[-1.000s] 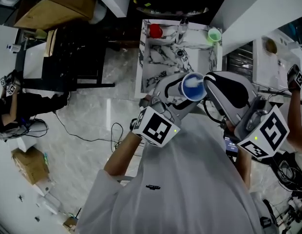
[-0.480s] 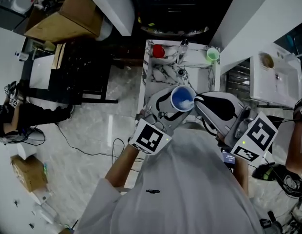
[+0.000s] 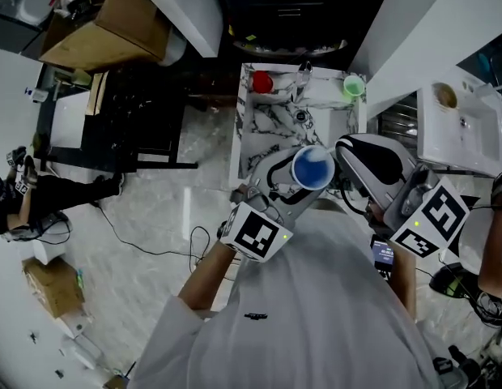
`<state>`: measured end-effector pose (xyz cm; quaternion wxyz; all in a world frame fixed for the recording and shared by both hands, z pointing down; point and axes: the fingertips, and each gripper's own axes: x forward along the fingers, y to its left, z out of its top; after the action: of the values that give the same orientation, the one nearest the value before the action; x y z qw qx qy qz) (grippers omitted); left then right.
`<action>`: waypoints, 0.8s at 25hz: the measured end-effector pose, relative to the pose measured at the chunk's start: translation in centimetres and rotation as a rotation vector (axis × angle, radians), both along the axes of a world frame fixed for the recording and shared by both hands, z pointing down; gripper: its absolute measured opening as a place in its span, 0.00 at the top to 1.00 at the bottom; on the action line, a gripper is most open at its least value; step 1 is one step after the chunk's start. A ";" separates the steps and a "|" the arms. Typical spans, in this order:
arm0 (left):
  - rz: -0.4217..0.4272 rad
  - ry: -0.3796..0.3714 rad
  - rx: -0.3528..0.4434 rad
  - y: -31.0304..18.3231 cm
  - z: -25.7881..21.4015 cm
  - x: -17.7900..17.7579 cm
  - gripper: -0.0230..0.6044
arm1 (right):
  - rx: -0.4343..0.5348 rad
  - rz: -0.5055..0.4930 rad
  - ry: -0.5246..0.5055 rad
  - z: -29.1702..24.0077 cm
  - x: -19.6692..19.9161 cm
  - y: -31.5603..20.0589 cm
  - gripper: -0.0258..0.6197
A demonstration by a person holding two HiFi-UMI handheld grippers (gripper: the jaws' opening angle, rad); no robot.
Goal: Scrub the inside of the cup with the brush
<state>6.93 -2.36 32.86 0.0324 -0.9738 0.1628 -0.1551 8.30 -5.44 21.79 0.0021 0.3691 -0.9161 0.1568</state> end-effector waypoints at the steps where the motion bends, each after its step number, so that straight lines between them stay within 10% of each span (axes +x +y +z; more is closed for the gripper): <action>1: -0.006 0.002 -0.003 -0.1 0.0 0.2 0.53 | 0.008 -0.009 0.000 0.0 -0.3 -0.1 0.92; 20: -0.003 0.013 0.014 -1.2 -0.1 0.9 0.53 | -0.092 -0.080 0.015 2.3 -1.7 1.5 0.92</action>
<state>7.87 -3.53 32.72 0.0380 -0.9744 0.1654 -0.1475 6.63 -3.97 24.12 0.0320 0.3327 -0.9219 0.1957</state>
